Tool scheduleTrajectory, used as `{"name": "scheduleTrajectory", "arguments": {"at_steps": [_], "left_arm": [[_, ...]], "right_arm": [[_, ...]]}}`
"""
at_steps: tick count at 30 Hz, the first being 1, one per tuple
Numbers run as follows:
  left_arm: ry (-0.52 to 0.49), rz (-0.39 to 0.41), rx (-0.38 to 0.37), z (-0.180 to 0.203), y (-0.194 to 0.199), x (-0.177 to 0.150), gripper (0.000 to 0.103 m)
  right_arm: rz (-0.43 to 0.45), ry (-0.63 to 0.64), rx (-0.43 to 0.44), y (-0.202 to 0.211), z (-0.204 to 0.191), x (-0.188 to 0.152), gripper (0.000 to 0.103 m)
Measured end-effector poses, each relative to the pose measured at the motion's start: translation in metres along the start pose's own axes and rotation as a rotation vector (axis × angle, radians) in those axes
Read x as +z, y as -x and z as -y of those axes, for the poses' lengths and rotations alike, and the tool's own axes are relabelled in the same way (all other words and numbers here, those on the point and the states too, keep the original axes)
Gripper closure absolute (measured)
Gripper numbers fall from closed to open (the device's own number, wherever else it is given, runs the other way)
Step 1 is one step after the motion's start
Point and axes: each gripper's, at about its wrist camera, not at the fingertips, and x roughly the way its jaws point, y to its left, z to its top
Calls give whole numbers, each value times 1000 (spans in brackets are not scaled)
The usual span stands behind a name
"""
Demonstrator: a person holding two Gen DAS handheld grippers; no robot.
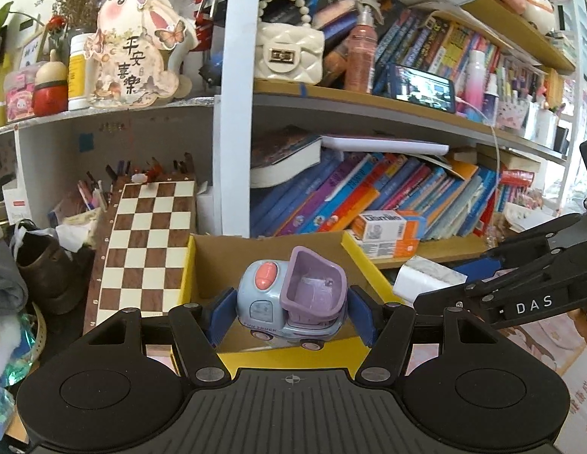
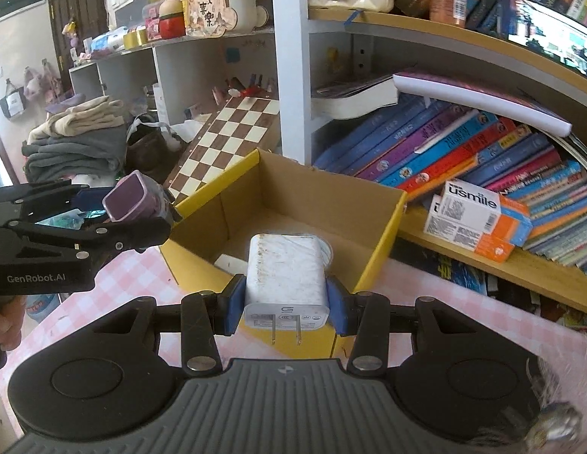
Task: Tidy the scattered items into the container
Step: 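Carry the truck with the left tool and charger with the right tool over the box, then lower the charger into the box and open the right tool while the left tool holds the truck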
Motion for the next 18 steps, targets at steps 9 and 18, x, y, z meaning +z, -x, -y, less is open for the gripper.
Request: {"name": "scheduleTrajectory", "arguments": {"at_steps": [9, 18], "left_arm": [[17, -7, -3, -10, -28, 9, 40], [25, -9, -8, -15, -50, 16, 40]], "right_arm": [[-32, 36, 5, -37, 4, 17, 61], [-89, 64, 8, -79, 7, 26, 60]]}}
